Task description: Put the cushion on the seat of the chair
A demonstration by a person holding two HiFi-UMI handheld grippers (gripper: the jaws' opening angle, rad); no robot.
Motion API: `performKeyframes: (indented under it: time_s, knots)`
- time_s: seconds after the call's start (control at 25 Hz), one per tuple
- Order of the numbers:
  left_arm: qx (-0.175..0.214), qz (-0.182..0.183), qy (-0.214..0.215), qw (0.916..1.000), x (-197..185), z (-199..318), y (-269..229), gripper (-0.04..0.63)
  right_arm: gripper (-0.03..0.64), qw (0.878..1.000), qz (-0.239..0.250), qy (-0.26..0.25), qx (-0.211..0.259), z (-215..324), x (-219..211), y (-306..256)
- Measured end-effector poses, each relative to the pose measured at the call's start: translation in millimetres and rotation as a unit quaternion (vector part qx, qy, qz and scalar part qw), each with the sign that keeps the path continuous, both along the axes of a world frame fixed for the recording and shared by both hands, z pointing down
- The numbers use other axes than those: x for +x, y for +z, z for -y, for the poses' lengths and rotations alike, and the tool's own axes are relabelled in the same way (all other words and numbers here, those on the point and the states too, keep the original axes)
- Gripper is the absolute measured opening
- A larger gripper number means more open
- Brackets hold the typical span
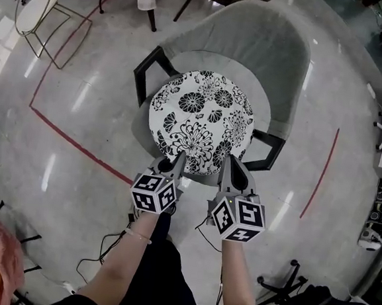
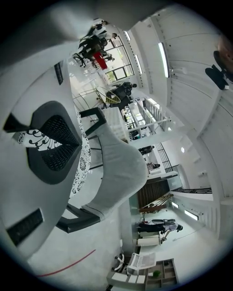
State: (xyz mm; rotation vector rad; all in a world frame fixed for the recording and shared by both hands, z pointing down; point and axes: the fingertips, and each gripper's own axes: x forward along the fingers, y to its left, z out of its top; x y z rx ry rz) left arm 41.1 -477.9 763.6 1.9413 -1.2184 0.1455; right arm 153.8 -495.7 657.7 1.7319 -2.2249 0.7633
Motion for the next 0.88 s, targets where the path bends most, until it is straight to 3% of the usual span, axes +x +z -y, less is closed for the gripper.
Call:
performKeyframes:
  time_s: [0.4,0.56,0.8,0.88]
  knots:
    - [-0.031,0.01,-0.026,0.9992,-24,-28,32,0.046,0.017,1.0,-0.004,-0.012,-0.016,-23,-14,29]
    - [-0.051,0.061,-0.02,0.9966,-31,-34,47,0.085,0.016,1.0,-0.004,-0.014,-0.021,-21,-15,34]
    - [-0.079,0.124,-0.024,0.9888,-44,-41,63,0.211,0.017,1.0,0.001,-0.015,-0.021,-15,-16,33]
    - [-0.092,0.14,-0.02,0.9858,-46,-42,70,0.335,0.016,1.0,0.003,-0.015,-0.022,-14,-17,34]
